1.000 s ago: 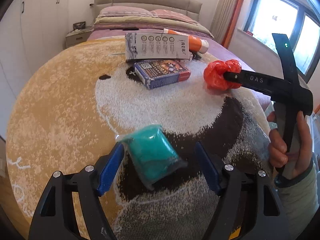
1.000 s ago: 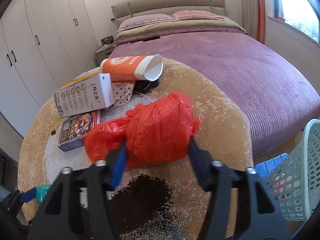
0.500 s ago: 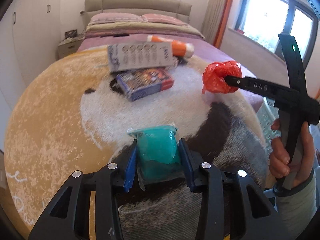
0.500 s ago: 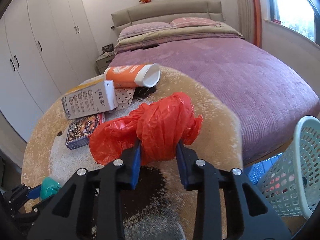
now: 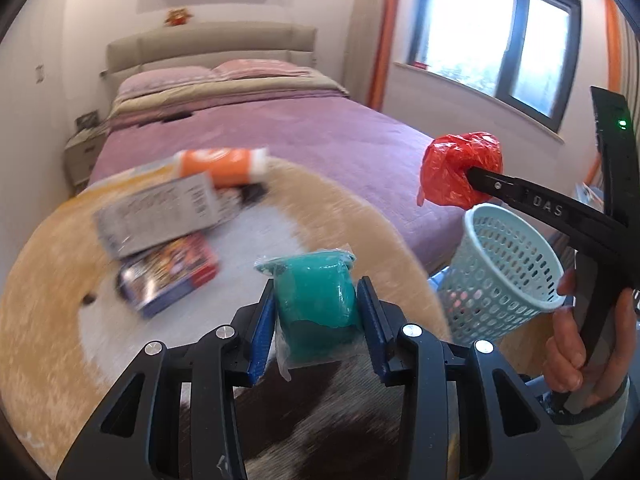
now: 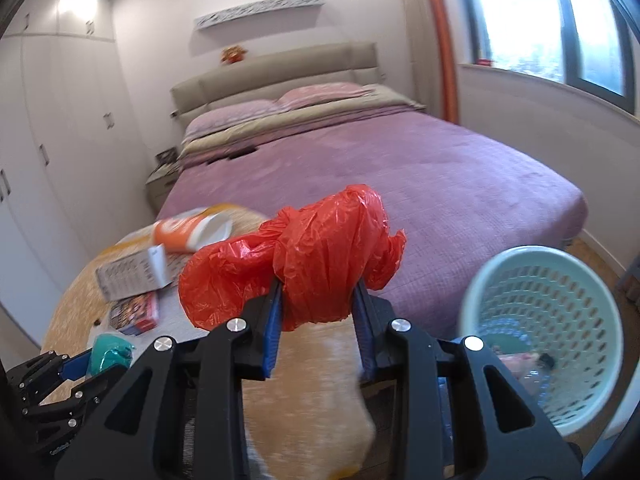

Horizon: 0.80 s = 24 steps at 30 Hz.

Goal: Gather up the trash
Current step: 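Carry both items over the blue basket and open both grippers to drop them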

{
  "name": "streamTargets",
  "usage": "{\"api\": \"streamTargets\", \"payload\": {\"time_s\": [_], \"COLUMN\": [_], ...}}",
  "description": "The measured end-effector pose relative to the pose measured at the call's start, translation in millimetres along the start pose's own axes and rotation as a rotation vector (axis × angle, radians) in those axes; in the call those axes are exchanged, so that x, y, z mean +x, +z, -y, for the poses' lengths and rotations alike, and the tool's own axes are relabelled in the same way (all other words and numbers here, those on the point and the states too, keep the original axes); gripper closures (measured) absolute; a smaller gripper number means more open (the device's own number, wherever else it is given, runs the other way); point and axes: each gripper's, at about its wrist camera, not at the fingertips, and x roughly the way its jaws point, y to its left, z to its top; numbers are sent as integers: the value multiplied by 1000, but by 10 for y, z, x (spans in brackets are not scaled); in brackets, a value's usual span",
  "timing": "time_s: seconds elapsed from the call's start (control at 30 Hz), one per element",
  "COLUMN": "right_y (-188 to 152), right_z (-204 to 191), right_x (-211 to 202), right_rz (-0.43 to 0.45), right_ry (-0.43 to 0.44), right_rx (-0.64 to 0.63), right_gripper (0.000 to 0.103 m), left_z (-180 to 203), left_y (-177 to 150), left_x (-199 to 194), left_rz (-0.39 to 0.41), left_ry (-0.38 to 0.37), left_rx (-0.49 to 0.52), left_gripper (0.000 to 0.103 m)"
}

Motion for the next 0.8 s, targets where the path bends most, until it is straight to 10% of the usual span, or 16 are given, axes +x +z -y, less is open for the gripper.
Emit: {"api": "streamTargets", "payload": {"time_s": [0.8], "right_y": [-249], "right_z": [2198], "right_x": [-98], "right_rz": [-83], "right_ry": [-400], "right_rx": [391], "right_gripper": [74], "left_z": [1989], "left_y": [683], "left_x": [1381], "left_rz": [-118], "left_ry": [-308], "left_rx": [199], "left_gripper": [65]}}
